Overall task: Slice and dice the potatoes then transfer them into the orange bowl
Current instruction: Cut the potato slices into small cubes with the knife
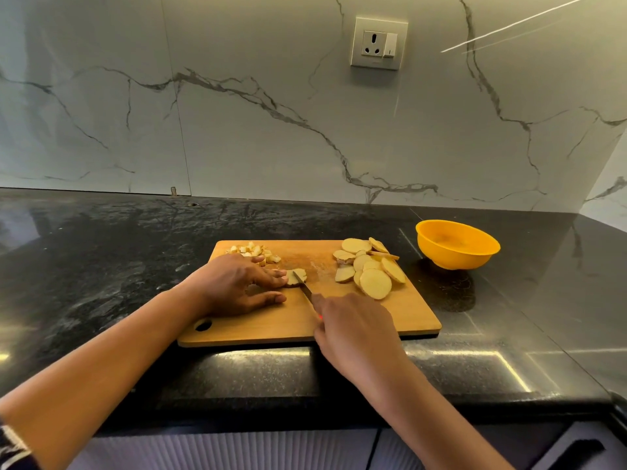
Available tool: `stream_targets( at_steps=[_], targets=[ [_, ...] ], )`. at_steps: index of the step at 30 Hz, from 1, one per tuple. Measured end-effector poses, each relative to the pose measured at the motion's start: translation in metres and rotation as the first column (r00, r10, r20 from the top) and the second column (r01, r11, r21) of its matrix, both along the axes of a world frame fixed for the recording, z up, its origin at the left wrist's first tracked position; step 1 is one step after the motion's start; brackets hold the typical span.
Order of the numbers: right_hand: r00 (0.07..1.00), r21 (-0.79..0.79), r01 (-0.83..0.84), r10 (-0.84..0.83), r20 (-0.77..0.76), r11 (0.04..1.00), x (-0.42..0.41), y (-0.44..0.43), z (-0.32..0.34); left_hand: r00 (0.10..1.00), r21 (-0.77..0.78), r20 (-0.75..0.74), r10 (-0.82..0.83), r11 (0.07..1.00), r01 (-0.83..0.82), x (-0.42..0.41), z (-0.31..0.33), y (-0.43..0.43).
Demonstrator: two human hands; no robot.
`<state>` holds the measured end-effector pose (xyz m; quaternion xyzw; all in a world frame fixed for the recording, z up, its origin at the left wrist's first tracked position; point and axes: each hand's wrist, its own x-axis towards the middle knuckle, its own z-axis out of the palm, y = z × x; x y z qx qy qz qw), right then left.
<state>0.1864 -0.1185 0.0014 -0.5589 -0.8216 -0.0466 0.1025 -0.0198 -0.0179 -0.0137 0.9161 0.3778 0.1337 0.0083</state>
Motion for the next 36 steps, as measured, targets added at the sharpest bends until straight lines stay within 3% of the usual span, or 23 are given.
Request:
stream_targets(
  at_steps=[7, 12, 24, 31, 36],
  targets=[
    [0.996, -0.048, 0.036, -0.040, -0.079, 0.998, 0.017, -0.013, 0.018, 0.998, -0.038, 0.060, 0.000, 0.999, 0.002, -0.007, 0.003, -0.001],
    [0.986, -0.051, 0.058, -0.065, -0.153, 0.997, 0.000, 0.002, 0.013, 1.000, -0.038, 0.013, 0.012, 0.999, -0.012, -0.011, 0.005, -0.002],
    [1.000, -0.018, 0.027, -0.027, 0.004, 0.999, -0.021, 0.017, 0.002, 1.000, 0.018, -0.011, -0.021, 1.000, 0.021, -0.009, 0.002, 0.002],
    [0.996, -0.116, -0.001, -0.010, -0.090, 0.993, 0.026, -0.017, 0.019, 0.990, -0.034, 0.144, 0.009, 0.999, -0.004, -0.007, 0.000, 0.001],
    [0.960, 0.064, 0.166, -0.147, -0.237, 0.984, 0.034, 0.019, 0.020, 0.959, 0.044, 0.267, 0.090, 0.993, -0.106, -0.006, 0.001, 0.001]
  ],
)
